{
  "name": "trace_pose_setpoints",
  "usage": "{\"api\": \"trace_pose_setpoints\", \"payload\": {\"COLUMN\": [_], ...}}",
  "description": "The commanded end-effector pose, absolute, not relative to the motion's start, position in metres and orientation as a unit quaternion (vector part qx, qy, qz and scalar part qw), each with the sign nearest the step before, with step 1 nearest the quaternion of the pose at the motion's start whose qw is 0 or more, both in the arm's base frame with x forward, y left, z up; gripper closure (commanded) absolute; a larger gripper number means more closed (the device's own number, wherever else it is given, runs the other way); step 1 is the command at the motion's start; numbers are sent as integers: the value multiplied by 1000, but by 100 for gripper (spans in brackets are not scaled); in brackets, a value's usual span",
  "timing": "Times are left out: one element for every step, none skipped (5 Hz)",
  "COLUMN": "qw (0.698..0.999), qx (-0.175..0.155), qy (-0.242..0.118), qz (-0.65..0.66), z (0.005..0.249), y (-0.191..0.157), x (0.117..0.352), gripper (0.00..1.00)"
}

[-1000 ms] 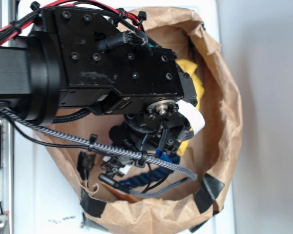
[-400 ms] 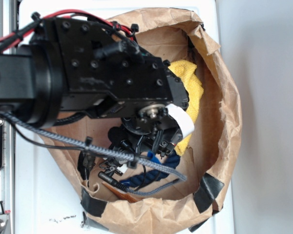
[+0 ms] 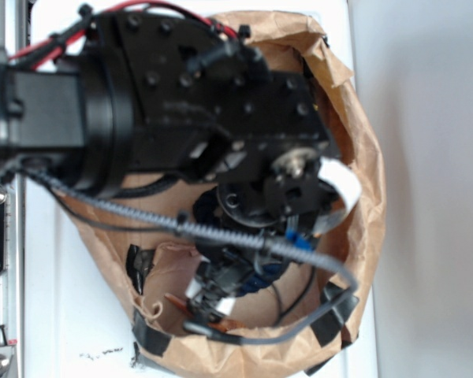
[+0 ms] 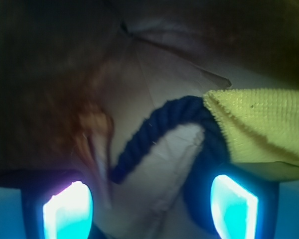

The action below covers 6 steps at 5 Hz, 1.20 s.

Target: Grab the blue rope.

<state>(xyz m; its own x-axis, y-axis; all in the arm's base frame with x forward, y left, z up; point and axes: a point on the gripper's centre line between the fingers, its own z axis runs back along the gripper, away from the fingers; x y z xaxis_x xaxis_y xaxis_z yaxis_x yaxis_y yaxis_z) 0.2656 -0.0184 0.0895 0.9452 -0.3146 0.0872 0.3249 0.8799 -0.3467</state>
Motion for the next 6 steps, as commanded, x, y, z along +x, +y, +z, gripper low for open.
{"api": "trace_pose_setpoints", "payload": {"qw": [981,981,981,981,965,941], "qx": [-134,-134,-134,-134,-107,-102], "qy": [-114,-114,-114,-114,-136,-115], "qz": [78,78,78,78,198,303], "z": [117,117,117,117,107,103], "y": [-5,-5,-5,-5,-19,-32], "x": [268,268,268,268,265,266], "gripper": [0,0,0,0,0,0]}}
